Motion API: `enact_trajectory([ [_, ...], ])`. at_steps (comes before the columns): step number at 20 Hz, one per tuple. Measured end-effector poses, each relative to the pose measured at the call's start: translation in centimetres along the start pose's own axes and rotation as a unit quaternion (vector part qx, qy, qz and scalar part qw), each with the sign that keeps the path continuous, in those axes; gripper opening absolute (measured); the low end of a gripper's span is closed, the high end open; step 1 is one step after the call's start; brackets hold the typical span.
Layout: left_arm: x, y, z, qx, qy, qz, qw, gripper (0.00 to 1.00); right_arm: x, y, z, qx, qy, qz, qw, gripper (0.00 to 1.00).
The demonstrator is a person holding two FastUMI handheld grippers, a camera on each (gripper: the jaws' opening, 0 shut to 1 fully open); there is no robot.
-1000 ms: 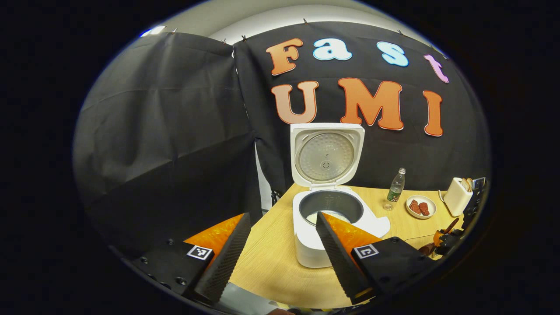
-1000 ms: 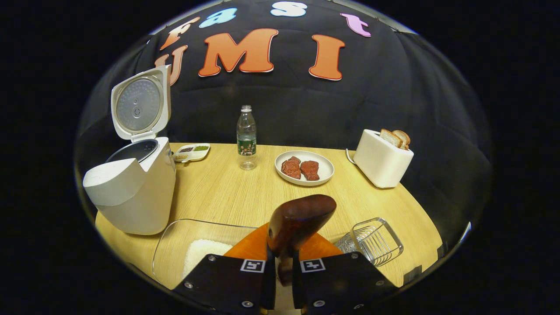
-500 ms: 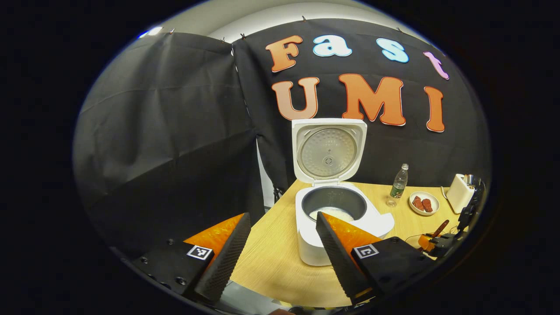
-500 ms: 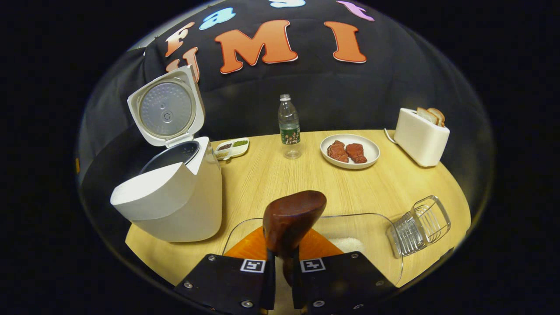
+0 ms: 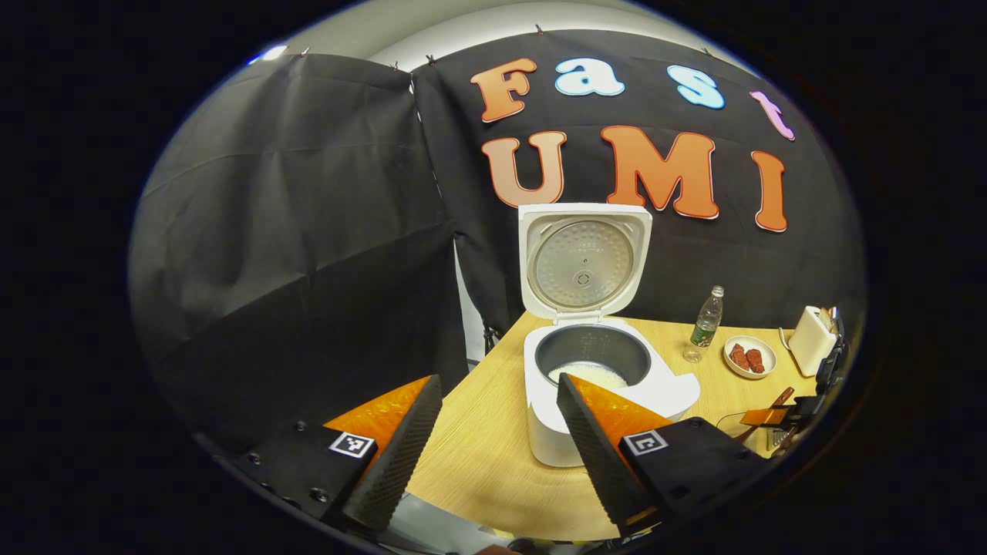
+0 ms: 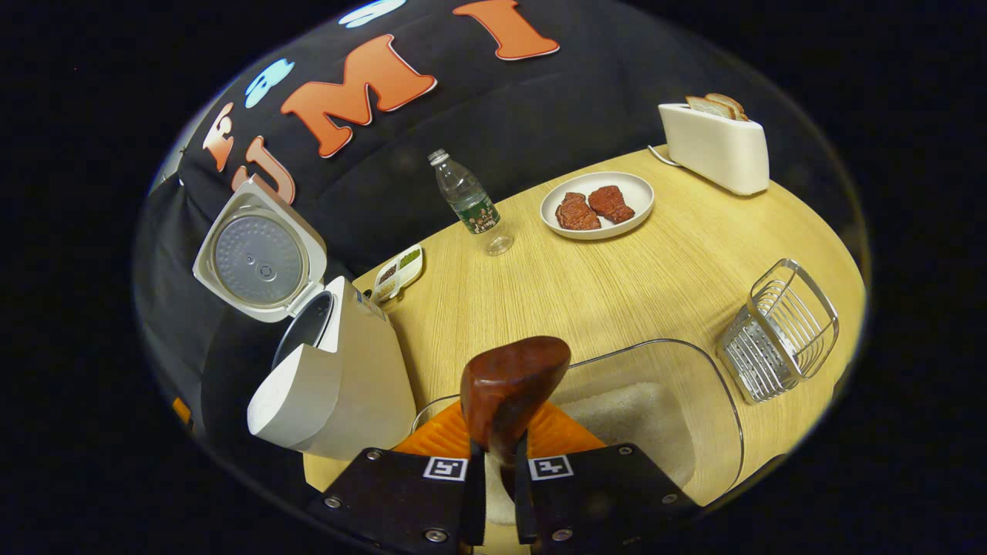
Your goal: Close the left gripper, press the button to open the rice cooker; take a wooden spoon from the chopstick holder with the right hand, scoop a spoonful of rice and pour it into the rice cooker, then put the wooden spoon back into the chopstick holder.
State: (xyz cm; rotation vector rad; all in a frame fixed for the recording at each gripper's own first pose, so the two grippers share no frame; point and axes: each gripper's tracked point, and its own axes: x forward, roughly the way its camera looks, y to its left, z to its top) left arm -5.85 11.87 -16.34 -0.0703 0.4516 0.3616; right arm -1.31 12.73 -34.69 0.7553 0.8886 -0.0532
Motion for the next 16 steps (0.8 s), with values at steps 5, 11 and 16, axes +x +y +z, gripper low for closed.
enact_trajectory([
  [5, 0.1, -0.9, 0.6, 0.011, -0.004, -0.012, 1.0, 0.97, 0.0, 0.6, -0.2, 0.029, 0.013, 0.033, 0.999, 0.15],
  [11, 0.1, -1.3, 0.8, 0.011, -0.001, -0.016, 1.0, 1.0, 0.0, 1.0, -0.6, 0.058, 0.035, 0.066, 0.995, 0.15],
  [16, -0.2, -2.6, 0.9, 0.004, 0.005, -0.024, 1.0, 1.0, -0.2, 1.1, -0.6, 0.074, 0.043, 0.092, 0.992, 0.15],
])
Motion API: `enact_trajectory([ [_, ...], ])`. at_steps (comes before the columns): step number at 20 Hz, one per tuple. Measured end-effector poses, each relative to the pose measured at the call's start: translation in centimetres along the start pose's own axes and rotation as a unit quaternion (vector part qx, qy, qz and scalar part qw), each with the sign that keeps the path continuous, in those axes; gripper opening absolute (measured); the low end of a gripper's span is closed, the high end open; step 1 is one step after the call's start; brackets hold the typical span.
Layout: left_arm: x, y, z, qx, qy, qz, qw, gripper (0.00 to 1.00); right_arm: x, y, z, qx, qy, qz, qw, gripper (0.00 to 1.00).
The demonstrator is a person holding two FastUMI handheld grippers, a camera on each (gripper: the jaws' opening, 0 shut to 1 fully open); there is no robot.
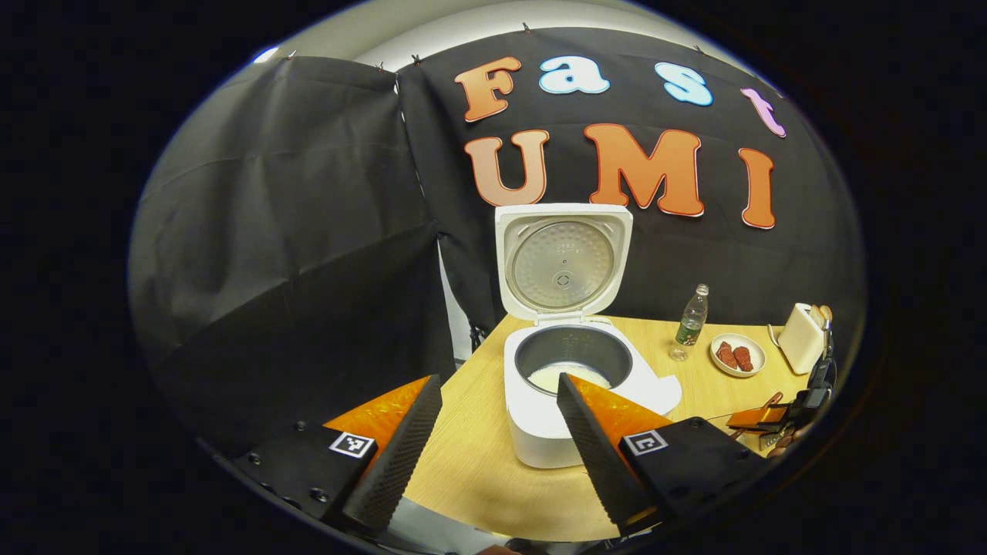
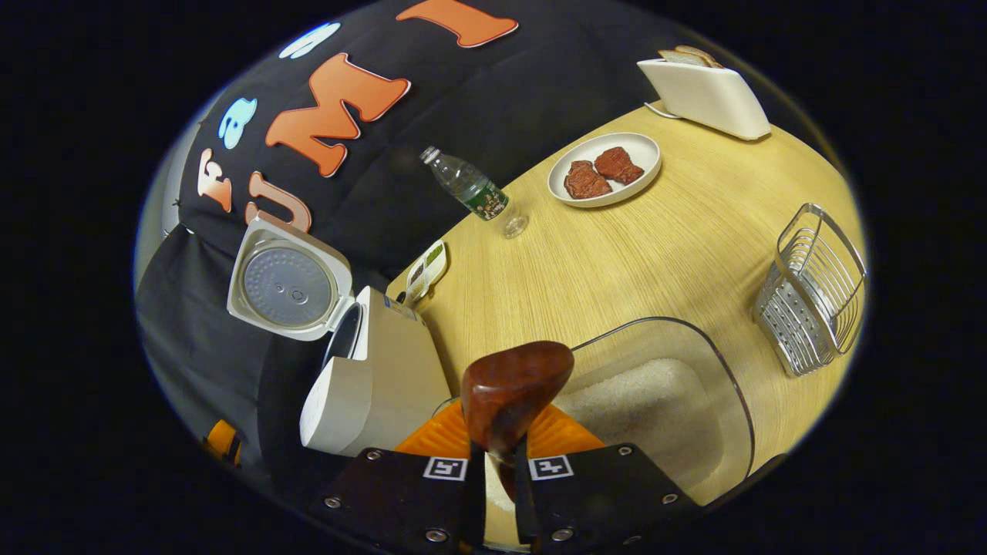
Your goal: Close the left gripper, press the button to open the rice cooker; take a wooden spoon from the chopstick holder with the right hand, scoop a spoonful of rice and pour it into the rice cooker, then put the wooden spoon back into the chopstick holder.
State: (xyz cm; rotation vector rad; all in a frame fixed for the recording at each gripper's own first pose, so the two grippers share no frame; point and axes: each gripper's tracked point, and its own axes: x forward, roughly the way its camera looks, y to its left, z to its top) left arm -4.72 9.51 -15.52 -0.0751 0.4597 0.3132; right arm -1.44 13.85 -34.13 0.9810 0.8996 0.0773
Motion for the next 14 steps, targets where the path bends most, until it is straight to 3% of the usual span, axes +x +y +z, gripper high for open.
enact_trajectory([
  [3, -0.2, -1.2, 0.2, 0.005, -0.002, -0.007, 1.0, 0.97, -1.2, -0.1, 0.8, 0.025, -0.003, 0.025, 0.999, 0.15],
  [7, -0.2, -2.2, 0.0, -0.001, 0.005, -0.016, 1.0, 1.0, -2.0, -1.3, 1.8, 0.047, -0.008, 0.032, 0.998, 0.15],
  [8, -0.2, -2.5, -0.3, -0.005, 0.01, -0.017, 1.0, 0.96, -2.2, -1.2, 2.0, 0.055, -0.008, 0.04, 0.998, 0.15],
  [14, -0.9, -2.7, -0.2, -0.011, 0.007, -0.013, 1.0, 1.0, -4.1, -1.6, 4.0, 0.123, -0.008, 0.075, 0.99, 0.15],
])
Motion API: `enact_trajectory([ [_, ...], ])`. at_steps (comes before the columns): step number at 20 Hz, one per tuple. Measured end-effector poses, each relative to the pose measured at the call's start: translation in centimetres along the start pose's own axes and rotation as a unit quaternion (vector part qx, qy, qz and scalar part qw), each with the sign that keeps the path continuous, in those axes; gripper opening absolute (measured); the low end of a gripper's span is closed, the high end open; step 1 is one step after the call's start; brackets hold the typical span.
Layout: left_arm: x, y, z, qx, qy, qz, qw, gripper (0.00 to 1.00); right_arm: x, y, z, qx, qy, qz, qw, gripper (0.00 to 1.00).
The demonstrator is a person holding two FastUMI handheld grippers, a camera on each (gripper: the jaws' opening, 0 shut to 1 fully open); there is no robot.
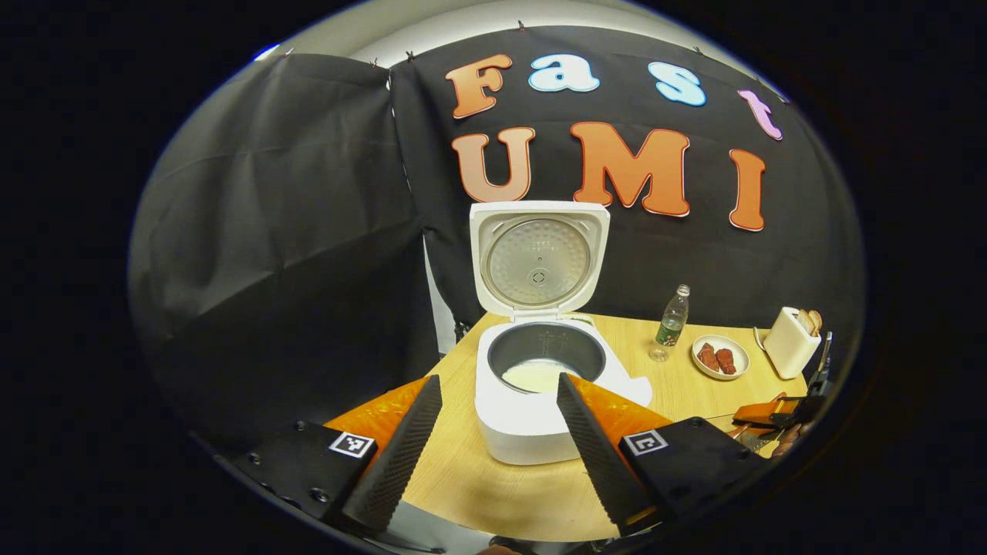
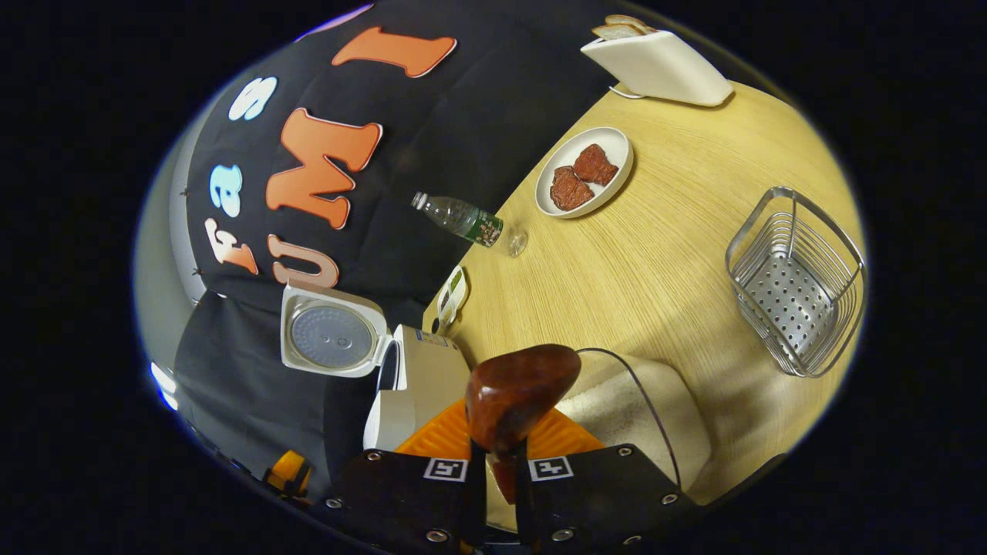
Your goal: Close the left gripper, press the button to open the rice cooker; take a wooden spoon from the chopstick holder with the right hand, scoop a spoonful of rice and pour it into the rice cooker, then put the wooden spoon back into the chopstick holder.
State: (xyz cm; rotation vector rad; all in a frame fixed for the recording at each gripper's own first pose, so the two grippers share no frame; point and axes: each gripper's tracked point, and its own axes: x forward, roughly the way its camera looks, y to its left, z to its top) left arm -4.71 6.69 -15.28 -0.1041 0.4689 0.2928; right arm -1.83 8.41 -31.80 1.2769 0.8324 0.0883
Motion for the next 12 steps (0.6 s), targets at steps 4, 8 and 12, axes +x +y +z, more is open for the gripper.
enact_trajectory([
  [4, -0.3, 0.5, -0.2, -0.012, -0.005, 0.007, 1.0, 0.97, -1.1, 0.9, 2.5, 0.077, -0.012, 0.026, 0.997, 0.14],
  [8, -0.9, 1.5, -0.6, -0.025, -0.009, 0.018, 0.999, 0.97, -1.5, 2.9, 3.8, 0.146, -0.011, 0.058, 0.987, 0.14],
  [12, -1.6, 2.9, -0.7, -0.024, -0.023, 0.033, 0.999, 1.0, -0.5, 6.8, 4.0, 0.194, 0.004, 0.098, 0.976, 0.15],
])
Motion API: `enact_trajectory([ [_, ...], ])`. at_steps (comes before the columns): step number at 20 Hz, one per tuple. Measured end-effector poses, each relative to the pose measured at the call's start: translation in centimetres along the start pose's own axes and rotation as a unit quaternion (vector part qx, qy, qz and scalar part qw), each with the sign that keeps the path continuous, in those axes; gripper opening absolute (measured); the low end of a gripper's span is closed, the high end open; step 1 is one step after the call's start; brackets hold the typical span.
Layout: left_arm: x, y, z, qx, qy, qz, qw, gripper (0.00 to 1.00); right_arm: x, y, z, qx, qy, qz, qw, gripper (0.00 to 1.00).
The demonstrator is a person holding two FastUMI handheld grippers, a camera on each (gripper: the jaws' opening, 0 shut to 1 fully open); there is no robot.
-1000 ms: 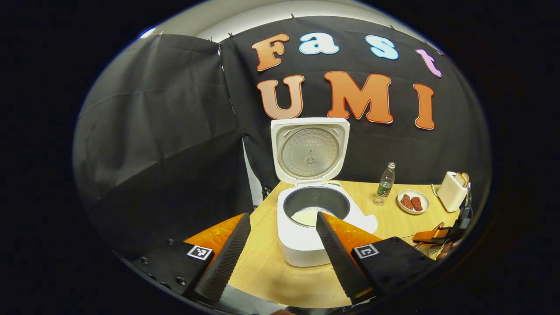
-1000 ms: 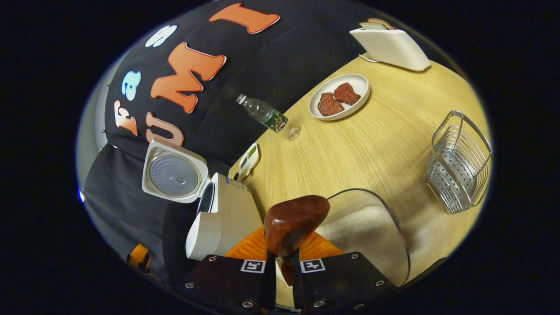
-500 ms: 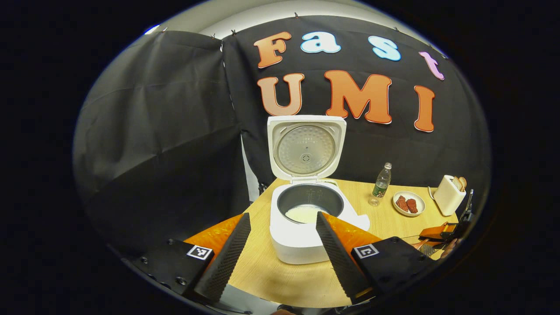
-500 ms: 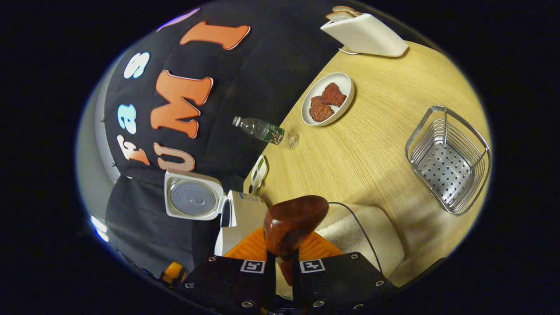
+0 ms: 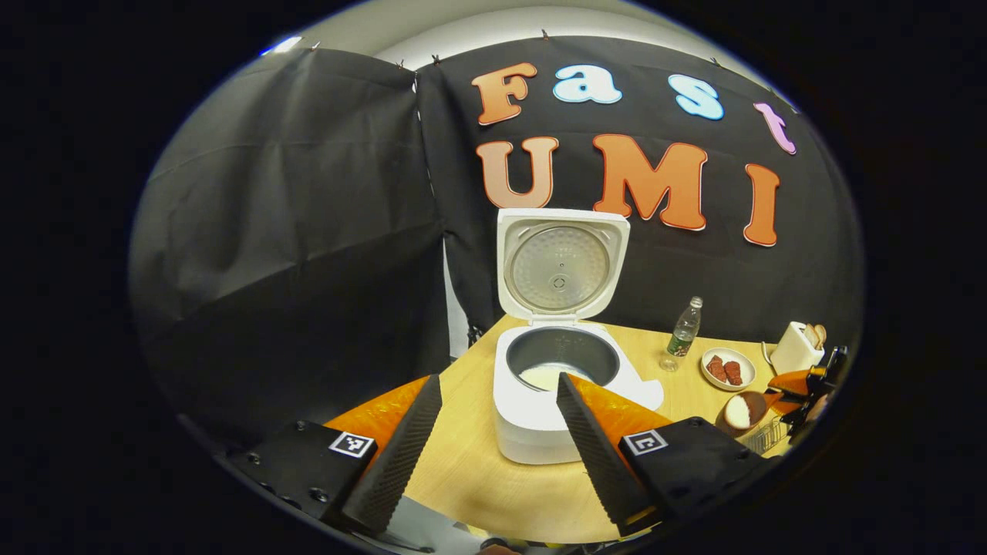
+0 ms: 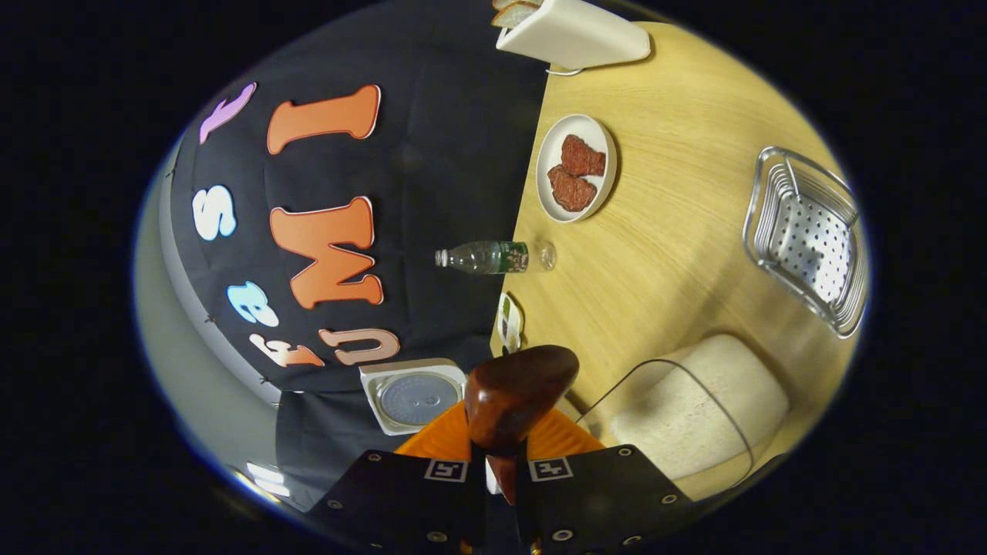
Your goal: Close the left gripper, press the button to open the rice cooker; take a wooden spoon from the chopstick holder with the right hand, scoop a spoonful of rice and pour it into the rice cooker, then put the wooden spoon back into the chopstick holder.
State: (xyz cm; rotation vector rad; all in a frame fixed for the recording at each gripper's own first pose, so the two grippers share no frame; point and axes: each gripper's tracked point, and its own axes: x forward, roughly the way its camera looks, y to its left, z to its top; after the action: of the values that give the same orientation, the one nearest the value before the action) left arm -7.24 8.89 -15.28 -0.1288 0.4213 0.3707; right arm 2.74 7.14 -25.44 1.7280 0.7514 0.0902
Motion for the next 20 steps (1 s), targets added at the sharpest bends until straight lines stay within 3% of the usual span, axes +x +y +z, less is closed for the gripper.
enact_trajectory([
  [11, -1.3, 5.7, 0.4, 0.0, -0.036, 0.045, 0.998, 1.0, 9.2, 9.1, -6.8, -0.029, 0.067, 0.039, 0.997, 0.14],
  [16, -0.5, 8.4, -0.4, -0.003, -0.027, 0.066, 0.997, 1.0, 13.9, 11.1, -9.5, -0.062, 0.068, 0.034, 0.995, 0.14],
  [20, 0.3, 10.4, -1.0, -0.004, -0.021, 0.077, 0.997, 0.97, 17.2, 12.9, -11.4, -0.149, 0.055, 0.025, 0.987, 0.14],
])
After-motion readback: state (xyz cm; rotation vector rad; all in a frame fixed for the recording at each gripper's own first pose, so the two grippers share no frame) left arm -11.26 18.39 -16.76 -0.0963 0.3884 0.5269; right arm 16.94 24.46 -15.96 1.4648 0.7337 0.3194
